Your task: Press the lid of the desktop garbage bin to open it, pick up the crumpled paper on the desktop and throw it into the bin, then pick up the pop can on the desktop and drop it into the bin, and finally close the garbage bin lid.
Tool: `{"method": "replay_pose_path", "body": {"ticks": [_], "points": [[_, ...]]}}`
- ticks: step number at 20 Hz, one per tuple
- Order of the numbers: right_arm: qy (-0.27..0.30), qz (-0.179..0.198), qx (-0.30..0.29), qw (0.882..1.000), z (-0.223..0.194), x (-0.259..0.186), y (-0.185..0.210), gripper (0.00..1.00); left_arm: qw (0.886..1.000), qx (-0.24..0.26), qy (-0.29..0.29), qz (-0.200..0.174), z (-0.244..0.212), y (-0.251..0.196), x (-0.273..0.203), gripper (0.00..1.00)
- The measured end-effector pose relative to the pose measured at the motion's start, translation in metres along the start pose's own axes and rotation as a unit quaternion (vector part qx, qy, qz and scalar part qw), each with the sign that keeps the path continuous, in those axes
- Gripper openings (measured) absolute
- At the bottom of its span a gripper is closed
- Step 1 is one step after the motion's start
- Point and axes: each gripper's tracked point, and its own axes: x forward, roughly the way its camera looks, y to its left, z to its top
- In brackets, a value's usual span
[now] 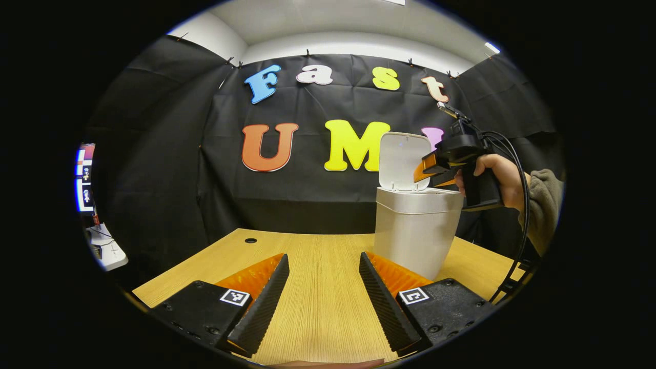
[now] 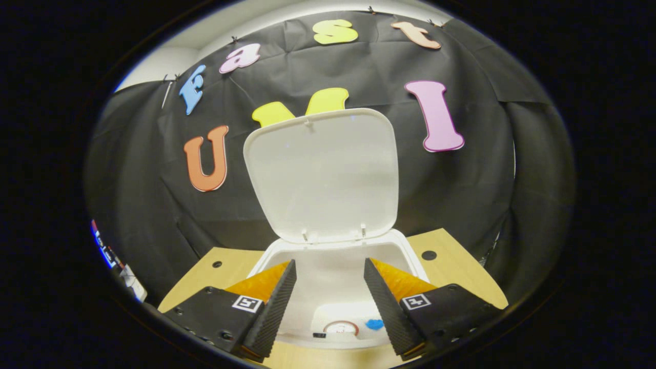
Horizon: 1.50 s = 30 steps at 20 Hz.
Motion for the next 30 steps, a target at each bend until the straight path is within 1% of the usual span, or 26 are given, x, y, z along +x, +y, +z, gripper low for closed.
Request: {"method": "replay_pose_path", "body": {"ticks": [5,9,10,11,12,13,14,16,18,19,20,21,22,23,25,27,30], "points": [[-0.027,0.002,-0.02,0.999,0.027,-0.014,0.012,0.83,1.0,0.001,-0.006,-0.001,0.003,-0.001,-0.003,0.9],[-0.061,0.002,-0.04,0.997,0.063,-0.033,0.024,0.83,1.0,0.003,-0.009,-0.001,0.005,0.0,-0.005,0.9],[-0.071,0.003,-0.048,0.996,0.072,-0.036,0.028,0.8,1.0,0.003,-0.011,0.001,0.006,0.002,-0.006,0.9],[-0.079,0.002,-0.057,0.995,0.083,-0.039,0.031,0.85,1.0,0.001,-0.014,0.003,0.008,0.003,-0.007,0.9],[-0.086,0.0,-0.065,0.994,0.091,-0.04,0.034,0.85,1.0,-0.002,-0.017,0.002,0.01,0.003,-0.008,0.9],[-0.096,-0.004,-0.068,0.993,0.101,-0.042,0.036,0.8,1.0,-0.004,-0.022,0.0,0.011,0.002,-0.008,0.9],[-0.101,-0.001,-0.071,0.992,0.109,-0.042,0.041,0.85,1.0,-0.004,-0.024,-0.004,0.011,0.0,-0.006,0.9],[-0.1,0.0,-0.082,0.992,0.121,-0.038,0.048,0.85,1.0,-0.002,-0.017,-0.002,0.006,0.001,-0.004,0.9],[-0.103,-0.006,-0.095,0.99,0.137,-0.034,0.051,0.85,1.0,0.004,-0.005,0.011,0.0,0.006,-0.002,0.9],[-0.105,-0.012,-0.099,0.989,0.146,-0.032,0.049,0.8,1.0,0.006,-0.008,0.016,0.001,0.008,-0.002,0.9],[-0.112,-0.015,-0.1,0.989,0.156,-0.028,0.049,0.83,1.0,0.004,-0.006,0.015,0.0,0.008,-0.002,0.91],[-0.12,-0.023,-0.097,0.988,0.168,-0.025,0.046,0.81,1.0,0.004,-0.008,0.013,-0.001,0.007,-0.001,0.9],[-0.126,-0.025,-0.093,0.987,0.179,-0.021,0.044,0.81,1.0,0.008,-0.01,0.01,0.0,0.004,-0.002,0.9],[-0.131,-0.017,-0.093,0.987,0.187,-0.017,0.05,0.82,1.0,0.016,-0.014,0.01,0.001,0.004,-0.002,0.9],[-0.145,-0.022,-0.094,0.985,0.205,-0.003,0.049,0.82,0.999,0.033,-0.021,0.014,0.002,0.007,-0.002,0.9],[-0.139,-0.033,-0.098,0.985,0.206,0.017,0.046,0.82,0.999,0.028,-0.022,0.019,0.001,0.012,0.001,0.9],[-0.118,-0.042,-0.104,0.987,0.196,0.046,0.043,0.82,1.0,-0.003,-0.002,0.023,-0.011,0.016,0.009,0.9]]}}
